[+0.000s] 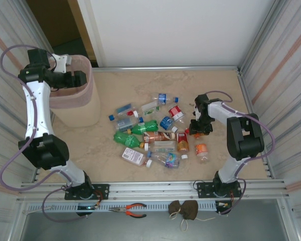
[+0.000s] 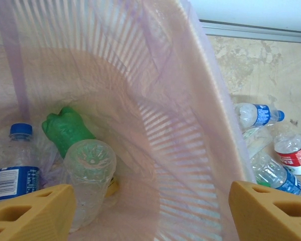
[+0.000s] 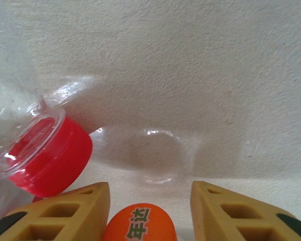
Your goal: Put the plastic bottles in the bin
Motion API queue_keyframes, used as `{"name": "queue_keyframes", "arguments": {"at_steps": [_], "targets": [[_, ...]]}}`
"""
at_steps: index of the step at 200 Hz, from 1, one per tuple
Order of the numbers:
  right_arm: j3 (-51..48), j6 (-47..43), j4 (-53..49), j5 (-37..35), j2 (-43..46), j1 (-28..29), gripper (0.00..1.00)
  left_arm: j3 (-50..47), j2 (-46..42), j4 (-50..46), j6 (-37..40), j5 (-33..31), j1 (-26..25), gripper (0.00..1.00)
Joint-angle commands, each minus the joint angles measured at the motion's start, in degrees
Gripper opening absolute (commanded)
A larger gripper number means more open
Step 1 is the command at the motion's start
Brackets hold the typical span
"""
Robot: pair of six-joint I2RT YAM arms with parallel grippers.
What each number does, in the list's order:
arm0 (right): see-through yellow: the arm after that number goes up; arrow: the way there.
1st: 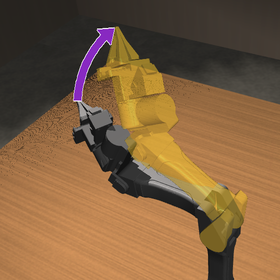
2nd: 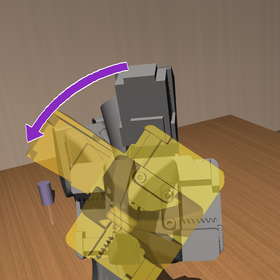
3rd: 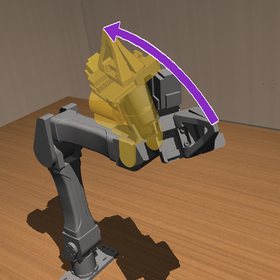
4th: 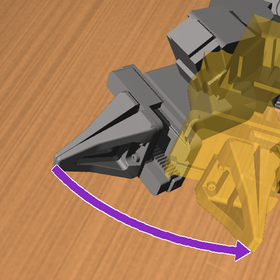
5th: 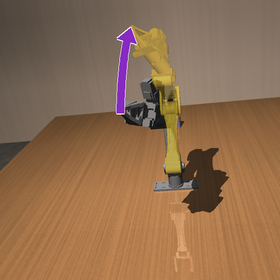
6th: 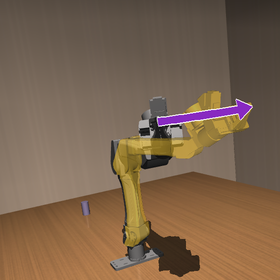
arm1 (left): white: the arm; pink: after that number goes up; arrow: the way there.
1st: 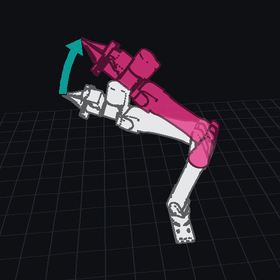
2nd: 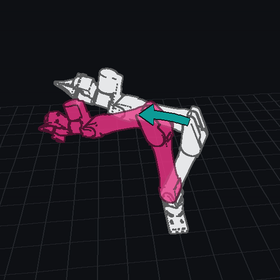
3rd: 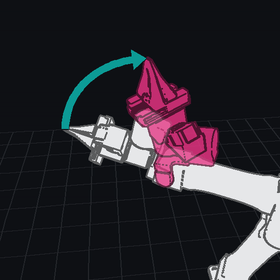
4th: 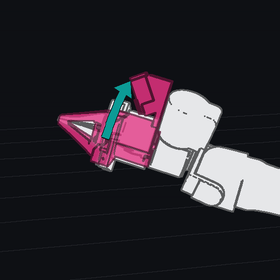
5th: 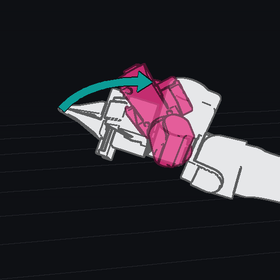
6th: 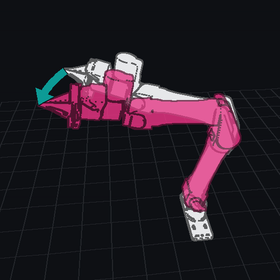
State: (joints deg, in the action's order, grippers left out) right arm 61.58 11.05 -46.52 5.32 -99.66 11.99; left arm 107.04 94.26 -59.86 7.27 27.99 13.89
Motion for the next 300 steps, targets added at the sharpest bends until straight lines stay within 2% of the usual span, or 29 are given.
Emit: {"name": "queue_keyframes", "arguments": {"at_steps": [1, 45, 78, 91, 149, 181, 217, 251, 300], "targets": [[1.0, -0.9, -0.7, -1.1, -0.7, -0.4, 0.41, -0.1, -1.0, 1.1, 0.7, -4.0, 0.6, 0.80], [1.5, -0.8, -0.9, -1.4, 0.0, -0.8, 0.32, 2.2, 2.0, 1.3, 2.8, -8.4, 0.6, 0.80], [1.6, -0.4, -1.3, -1.6, 2.3, -1.1, 0.29, 3.4, 4.2, 1.0, 3.2, -12.2, 0.6, 0.78], [2.0, -0.3, -1.6, -1.5, 3.6, -1.3, 0.28, 4.1, 4.6, 1.1, 3.1, -11.7, 0.5, 0.76], [4.1, 0.5, -3.8, -2.8, 10.4, -1.7, 0.24, 7.4, 2.0, 3.2, 1.2, -3.8, 0.6, 0.75], [6.8, 0.6, -6.7, -5.0, 15.3, -1.7, 0.23, 4.6, -3.1, 7.4, 0.6, 5.9, 0.6, 0.75], [11.8, 1.6, -7.9, -5.1, 21.9, -1.1, 0.23, -4.3, -10.7, 16.5, -3.8, 17.0, -0.5, 0.75], [15.3, 4.4, -3.2, -2.7, 27.9, 0.9, 0.24, -12.8, -16.8, 25.2, -7.8, 20.1, -7.8, 0.75], [15.1, 10.5, 9.3, 1.5, 35.3, 4.1, 0.24, -21.8, -20.6, 33.6, -10.0, 16.3, -27.1, 0.77]]}}
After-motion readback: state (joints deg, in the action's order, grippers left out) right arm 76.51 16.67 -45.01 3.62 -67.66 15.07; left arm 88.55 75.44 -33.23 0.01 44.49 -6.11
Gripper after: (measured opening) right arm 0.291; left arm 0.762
